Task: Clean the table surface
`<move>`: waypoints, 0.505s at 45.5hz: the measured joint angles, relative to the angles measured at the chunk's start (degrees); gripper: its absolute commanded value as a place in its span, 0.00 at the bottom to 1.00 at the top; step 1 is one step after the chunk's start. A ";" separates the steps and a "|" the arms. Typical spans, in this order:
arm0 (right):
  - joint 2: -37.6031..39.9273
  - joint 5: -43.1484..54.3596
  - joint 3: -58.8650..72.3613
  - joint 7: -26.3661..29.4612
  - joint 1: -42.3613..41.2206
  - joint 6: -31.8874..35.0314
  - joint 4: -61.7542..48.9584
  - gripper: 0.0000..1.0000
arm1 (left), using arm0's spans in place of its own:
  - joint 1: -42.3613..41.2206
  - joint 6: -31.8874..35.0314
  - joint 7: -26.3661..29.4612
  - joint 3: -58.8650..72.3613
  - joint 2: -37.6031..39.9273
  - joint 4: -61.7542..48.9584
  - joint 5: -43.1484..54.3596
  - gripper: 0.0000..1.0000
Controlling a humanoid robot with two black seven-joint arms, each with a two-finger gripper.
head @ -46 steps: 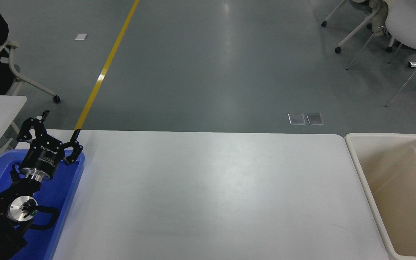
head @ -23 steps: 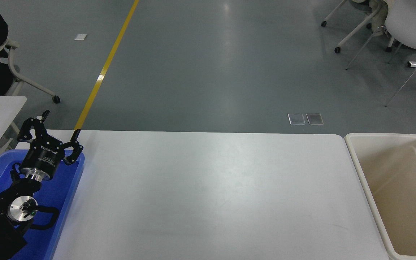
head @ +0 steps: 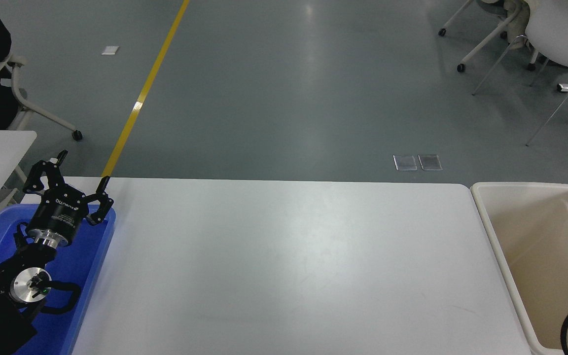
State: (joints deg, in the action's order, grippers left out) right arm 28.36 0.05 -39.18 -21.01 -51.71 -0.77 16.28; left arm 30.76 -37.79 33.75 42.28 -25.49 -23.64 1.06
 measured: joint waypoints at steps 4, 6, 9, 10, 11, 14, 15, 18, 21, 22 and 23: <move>-0.10 0.20 -3.05 -0.03 0.03 -0.07 2.65 0.99 | 0.00 0.00 0.00 0.00 0.00 0.00 0.00 1.00; -0.21 0.27 -4.48 -0.07 0.25 -0.07 4.05 0.99 | 0.00 0.00 0.00 0.00 0.00 0.00 0.00 1.00; -0.51 0.33 -6.05 -0.09 0.66 -0.03 5.96 0.99 | 0.00 0.00 0.00 0.00 0.00 0.00 0.00 1.00; -0.61 0.34 -6.44 -0.11 0.80 0.00 6.49 0.99 | 0.00 0.00 0.00 0.00 0.00 0.00 0.00 1.00; -0.89 0.39 -7.19 -0.11 1.23 0.06 7.71 0.99 | 0.00 0.00 0.00 0.00 0.00 0.00 0.00 1.00; -1.38 0.56 -7.81 -0.16 1.78 0.09 8.71 0.99 | 0.00 0.00 0.00 0.00 0.00 0.00 0.00 1.00; -1.68 0.61 -8.05 -0.18 2.02 0.09 9.11 0.99 | 0.00 0.00 0.00 0.00 0.00 0.01 0.00 1.00; -2.87 0.98 -8.62 -0.26 2.89 0.17 10.29 0.99 | 0.00 0.00 0.00 0.00 0.00 -0.01 0.00 1.00; -4.03 1.47 -9.05 -0.47 3.90 0.17 11.02 0.99 | 0.00 0.00 0.00 0.00 0.00 0.00 0.00 1.00; -4.41 1.64 -9.12 -0.53 4.20 0.17 11.23 0.99 | 0.00 0.00 0.00 0.00 0.00 0.00 0.00 1.00; -4.96 1.94 -9.23 -0.71 4.67 0.18 11.49 0.99 | 0.00 0.00 0.00 0.00 0.00 0.00 0.00 1.00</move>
State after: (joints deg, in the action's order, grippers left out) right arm 23.40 1.99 -48.41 -21.73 -47.04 -0.59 27.77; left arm 30.76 -37.79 33.75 42.27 -25.49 -23.64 1.05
